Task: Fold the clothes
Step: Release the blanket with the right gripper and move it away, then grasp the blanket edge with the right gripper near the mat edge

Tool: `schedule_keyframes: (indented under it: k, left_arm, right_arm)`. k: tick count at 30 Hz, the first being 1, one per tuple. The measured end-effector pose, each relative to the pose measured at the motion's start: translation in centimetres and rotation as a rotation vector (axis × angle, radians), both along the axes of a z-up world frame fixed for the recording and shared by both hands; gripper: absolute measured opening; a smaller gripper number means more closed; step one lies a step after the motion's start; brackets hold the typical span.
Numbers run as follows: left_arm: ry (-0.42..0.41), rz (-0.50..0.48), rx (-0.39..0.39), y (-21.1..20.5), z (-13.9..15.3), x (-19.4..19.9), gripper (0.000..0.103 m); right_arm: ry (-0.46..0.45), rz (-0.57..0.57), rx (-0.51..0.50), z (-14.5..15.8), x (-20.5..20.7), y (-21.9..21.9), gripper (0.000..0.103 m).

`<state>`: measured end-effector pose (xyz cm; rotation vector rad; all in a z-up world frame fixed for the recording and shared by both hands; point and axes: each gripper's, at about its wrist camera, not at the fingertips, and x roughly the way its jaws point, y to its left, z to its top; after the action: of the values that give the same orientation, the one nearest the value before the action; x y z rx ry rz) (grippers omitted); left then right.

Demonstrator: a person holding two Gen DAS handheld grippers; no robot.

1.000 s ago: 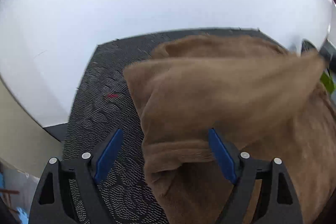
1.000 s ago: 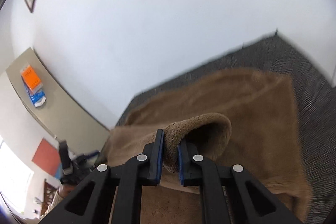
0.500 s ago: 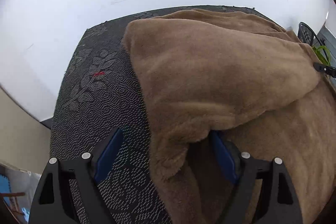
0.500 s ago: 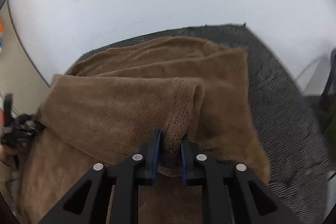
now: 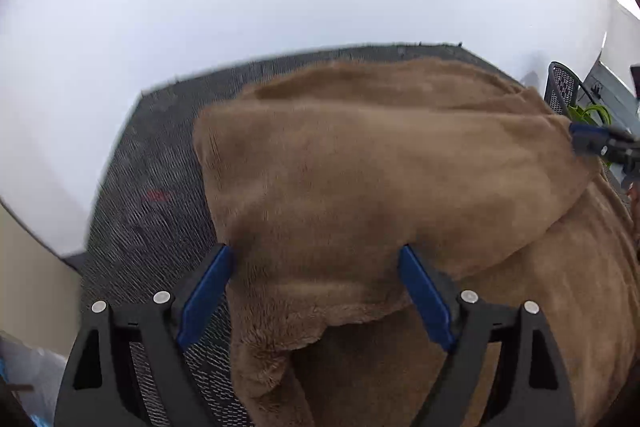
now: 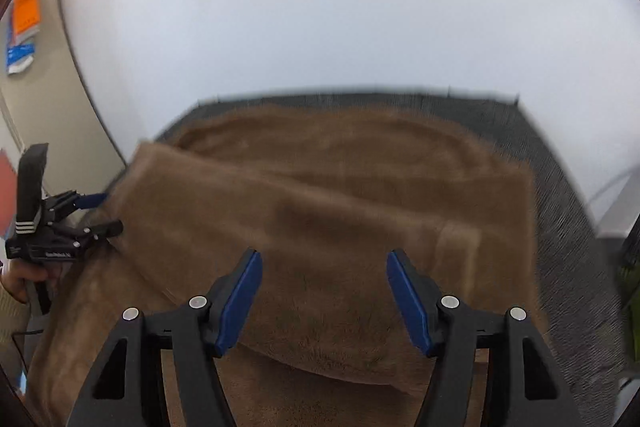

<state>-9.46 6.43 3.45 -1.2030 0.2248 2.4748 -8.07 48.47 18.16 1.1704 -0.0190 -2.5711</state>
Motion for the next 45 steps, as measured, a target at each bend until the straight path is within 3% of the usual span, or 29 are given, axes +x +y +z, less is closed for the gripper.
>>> schedule_keyframes:
  k: [2,5,9,13,15,16,19,22,26,29,34,36,37,39,42,43,44,45]
  left_arm:
    - [-0.045,0.015,0.020,-0.8,-0.9,-0.2,0.096]
    - [-0.078,0.031,0.085,-2.0,-1.3,-0.5,0.098]
    - [-0.047,0.028,0.050,-1.5,-0.9,0.0,0.098]
    - [-0.010,0.020,0.011,-1.0,-0.3,1.1,0.098]
    - [0.000,-0.010,0.005,-0.7,0.1,1.7,0.098]
    - [0.005,-0.024,0.002,-0.5,0.4,2.0,0.098]
    - [0.005,-0.054,0.046,-0.4,0.6,2.3,0.100]
    - [-0.009,-0.059,0.061,-0.4,0.2,2.2,0.101]
    - [-0.036,-0.053,0.053,0.0,-0.3,2.1,0.101]
    - [-0.035,-0.060,0.031,0.4,-0.5,2.3,0.101]
    - [-0.033,-0.069,0.003,1.0,-0.7,2.3,0.102]
    - [-0.032,-0.070,-0.003,1.2,-0.7,2.3,0.102]
    - [-0.031,-0.071,-0.005,1.2,-0.8,2.3,0.102]
    - [-0.030,-0.071,-0.009,1.3,-0.8,2.3,0.102]
    - [-0.031,-0.074,-0.014,1.4,-1.0,2.4,0.102]
    - [-0.032,-0.075,-0.016,1.4,-1.1,2.4,0.102]
    - [-0.035,-0.075,-0.016,1.4,-1.1,2.3,0.102]
    - [-0.037,-0.075,-0.015,1.4,-1.1,2.3,0.102]
  right_arm:
    - [-0.073,0.022,0.035,-1.9,-0.6,-0.2,0.067]
    - [-0.033,0.061,0.112,-2.6,-0.1,-0.9,0.067]
    - [-0.108,0.059,0.131,-1.8,-1.3,-1.3,0.069]
    - [-0.103,0.092,-0.005,2.7,-3.8,-3.0,0.072]
    - [-0.073,0.143,-0.117,5.9,-6.2,-5.2,0.097]
    - [-0.092,0.168,-0.175,7.2,-7.7,-6.7,0.103]
    - [-0.266,0.260,-0.351,8.9,-12.6,-12.1,0.103]
    - [-0.451,0.314,-0.485,8.3,-17.2,-17.8,0.103]
    - [-0.662,0.295,-0.434,4.5,-21.6,-24.6,0.103]
    - [-0.733,0.320,-0.317,1.9,-21.8,-28.0,0.103]
    - [-0.696,0.432,-0.032,-0.7,-20.9,-32.6,0.103]
    - [-0.721,0.455,0.065,-1.9,-20.5,-34.0,0.102]
    - [-0.732,0.455,0.109,-2.6,-20.4,-34.5,0.099]
    - [-0.754,0.458,0.186,-3.8,-20.2,-35.5,0.075]
    - [-0.727,0.485,0.289,-4.7,-19.9,-36.6,0.053]
    - [-0.713,0.485,0.296,-4.6,-20.0,-36.7,0.046]
    - [-0.699,0.483,0.298,-4.4,-20.1,-36.7,0.030]
    - [-0.683,0.471,0.266,-4.0,-20.5,-36.4,0.025]
